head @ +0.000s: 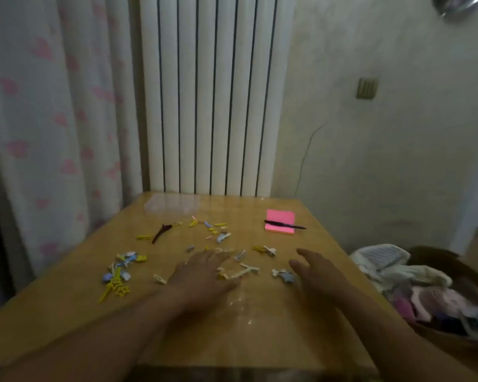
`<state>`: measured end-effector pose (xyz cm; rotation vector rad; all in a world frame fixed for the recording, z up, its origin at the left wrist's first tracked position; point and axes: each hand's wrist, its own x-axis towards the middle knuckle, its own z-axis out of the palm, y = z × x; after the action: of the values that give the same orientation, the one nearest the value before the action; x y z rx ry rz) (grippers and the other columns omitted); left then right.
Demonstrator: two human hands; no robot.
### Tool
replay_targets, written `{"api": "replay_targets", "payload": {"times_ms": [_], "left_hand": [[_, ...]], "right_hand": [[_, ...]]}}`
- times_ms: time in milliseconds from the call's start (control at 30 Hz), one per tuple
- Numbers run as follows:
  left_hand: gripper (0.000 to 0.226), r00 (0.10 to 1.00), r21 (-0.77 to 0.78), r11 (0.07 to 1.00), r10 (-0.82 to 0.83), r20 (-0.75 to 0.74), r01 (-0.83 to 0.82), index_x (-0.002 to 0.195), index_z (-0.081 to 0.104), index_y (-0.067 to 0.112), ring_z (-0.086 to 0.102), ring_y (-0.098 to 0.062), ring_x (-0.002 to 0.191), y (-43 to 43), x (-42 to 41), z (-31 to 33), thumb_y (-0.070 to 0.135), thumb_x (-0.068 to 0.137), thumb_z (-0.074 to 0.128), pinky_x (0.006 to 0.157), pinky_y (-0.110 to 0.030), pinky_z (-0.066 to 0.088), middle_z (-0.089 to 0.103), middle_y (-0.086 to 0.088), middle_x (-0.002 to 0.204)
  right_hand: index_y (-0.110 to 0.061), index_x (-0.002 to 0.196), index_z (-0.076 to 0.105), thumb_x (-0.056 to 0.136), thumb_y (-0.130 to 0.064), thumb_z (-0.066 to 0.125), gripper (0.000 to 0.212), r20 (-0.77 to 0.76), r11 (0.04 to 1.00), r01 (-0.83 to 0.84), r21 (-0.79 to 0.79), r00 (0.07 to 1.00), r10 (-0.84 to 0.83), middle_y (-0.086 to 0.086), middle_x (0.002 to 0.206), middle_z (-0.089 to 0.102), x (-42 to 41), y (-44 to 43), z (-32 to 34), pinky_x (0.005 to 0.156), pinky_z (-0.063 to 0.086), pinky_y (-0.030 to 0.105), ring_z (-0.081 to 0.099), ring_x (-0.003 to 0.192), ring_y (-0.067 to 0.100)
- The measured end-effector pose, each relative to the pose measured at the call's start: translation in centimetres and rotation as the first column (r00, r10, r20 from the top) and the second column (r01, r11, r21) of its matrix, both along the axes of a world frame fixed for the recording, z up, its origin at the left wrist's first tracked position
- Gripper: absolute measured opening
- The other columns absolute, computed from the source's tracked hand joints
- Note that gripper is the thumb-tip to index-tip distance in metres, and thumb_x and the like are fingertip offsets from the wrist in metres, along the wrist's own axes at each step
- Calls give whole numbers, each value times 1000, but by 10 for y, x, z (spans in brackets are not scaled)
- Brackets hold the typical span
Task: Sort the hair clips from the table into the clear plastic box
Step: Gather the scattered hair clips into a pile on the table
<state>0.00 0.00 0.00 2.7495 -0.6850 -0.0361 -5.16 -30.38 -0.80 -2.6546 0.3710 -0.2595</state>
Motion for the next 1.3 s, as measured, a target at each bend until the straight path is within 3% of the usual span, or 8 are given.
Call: {"api": "replay_targets", "payload": {"times_ms": [100,300,400,567,733,867,1200,1300], "left_hand": [[90,998,77,995,63,-2,-63,165,13,48,8,-29,164,-20,1,-24,87,88,39,129,-59,9,13,1,177],[60,995,-202,978,-31,99,51,162,32,35,25,-15,157,-36,11,-34,42,106,53,127,-34,21,29,9,169],[69,966,-77,997,52,255,-33,161,28,43,17,-17,160,-29,18,-34,63,99,51,130,-49,10,26,10,171],[110,966,-37,967,255,50,-253,165,19,41,9,-27,162,-12,42,-36,100,74,38,125,-61,12,17,0,175],[82,994,-245,964,109,21,-101,165,27,30,33,-19,154,-19,61,-39,66,96,52,125,-43,28,32,4,169],[72,987,-330,931,163,-2,-155,164,31,29,37,-20,151,-14,90,-36,57,101,54,123,-42,34,34,5,167],[48,962,-170,949,273,18,-266,147,54,23,46,-22,141,5,177,-29,48,107,46,126,-43,23,55,1,149],[30,955,-236,935,288,73,-264,130,61,24,53,-21,126,5,179,-36,35,107,45,116,-40,34,59,4,133]], "right_hand": [[-26,163,32,99,-72,43,80,-58,994,38,-101,997,-44,2,166,40,3,-5,-21,120,36,43,41,149,22],[-19,165,29,100,-58,56,80,37,985,-170,20,985,169,3,167,37,42,47,-33,124,32,36,39,151,20],[-12,162,33,103,-49,59,74,146,987,-90,134,987,70,10,166,38,63,55,-24,123,32,39,37,151,26],[-14,159,39,105,-57,46,70,1,993,-83,84,997,83,11,158,49,86,62,-18,118,39,43,48,143,30],[-18,154,48,111,-41,42,49,61,922,-359,141,933,354,2,155,54,99,114,-24,111,39,29,52,139,19],[-27,138,59,113,-25,39,32,193,891,-356,280,931,311,-5,129,65,131,111,-19,85,44,16,60,111,9],[-14,159,42,113,-35,39,50,29,892,-443,87,896,442,4,159,45,284,113,-13,103,40,15,56,132,25],[-19,161,40,112,-37,40,52,-34,850,-526,2,850,526,6,166,39,328,139,-12,122,29,32,38,151,24]]}}
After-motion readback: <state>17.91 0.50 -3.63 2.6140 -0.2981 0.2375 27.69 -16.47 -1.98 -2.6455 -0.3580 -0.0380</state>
